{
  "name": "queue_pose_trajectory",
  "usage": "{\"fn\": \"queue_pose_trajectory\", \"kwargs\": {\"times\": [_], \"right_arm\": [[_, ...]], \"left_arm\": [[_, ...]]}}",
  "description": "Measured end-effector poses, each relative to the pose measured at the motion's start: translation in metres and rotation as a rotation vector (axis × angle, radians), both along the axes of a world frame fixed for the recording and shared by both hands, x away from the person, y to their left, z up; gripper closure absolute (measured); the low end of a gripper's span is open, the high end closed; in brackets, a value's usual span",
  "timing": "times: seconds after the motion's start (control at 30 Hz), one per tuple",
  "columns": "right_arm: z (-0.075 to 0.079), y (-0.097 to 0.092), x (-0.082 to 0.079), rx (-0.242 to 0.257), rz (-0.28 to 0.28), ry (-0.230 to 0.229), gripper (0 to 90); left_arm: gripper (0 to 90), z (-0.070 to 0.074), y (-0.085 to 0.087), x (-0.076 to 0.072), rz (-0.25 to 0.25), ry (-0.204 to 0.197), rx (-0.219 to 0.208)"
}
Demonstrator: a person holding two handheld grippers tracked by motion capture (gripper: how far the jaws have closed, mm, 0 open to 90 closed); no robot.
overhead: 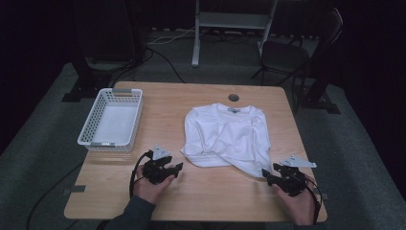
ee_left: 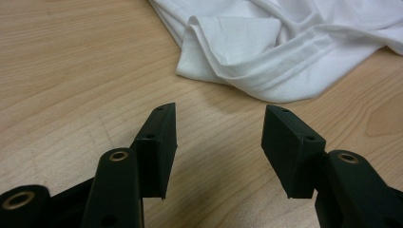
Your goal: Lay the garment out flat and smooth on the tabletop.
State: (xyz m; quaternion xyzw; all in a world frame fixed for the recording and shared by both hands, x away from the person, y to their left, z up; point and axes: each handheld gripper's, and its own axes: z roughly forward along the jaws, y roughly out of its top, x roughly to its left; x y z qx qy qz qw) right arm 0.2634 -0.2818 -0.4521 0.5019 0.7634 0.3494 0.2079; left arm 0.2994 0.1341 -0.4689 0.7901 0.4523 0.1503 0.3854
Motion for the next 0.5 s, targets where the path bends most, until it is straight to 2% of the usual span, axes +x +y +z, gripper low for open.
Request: {"fn": "queue_pose_trajectory", "kwargs": {"times": [0.27, 0.5], "right_arm": [[-0.0057, -0.0008, 0.0036, -0.009, -0.022, 0.017, 48.7], [-0.0085, 0.0009, 0.0066, -0.015, -0.036, 0.017, 51.5]], "left_arm": [[45.3, -0.0061, -0.0051, -0.0005, -0.013, 0.014, 0.009], [44.8, -0.0064, -0.0034, -0.0006, -0.002, 0.006, 0.016]]}}
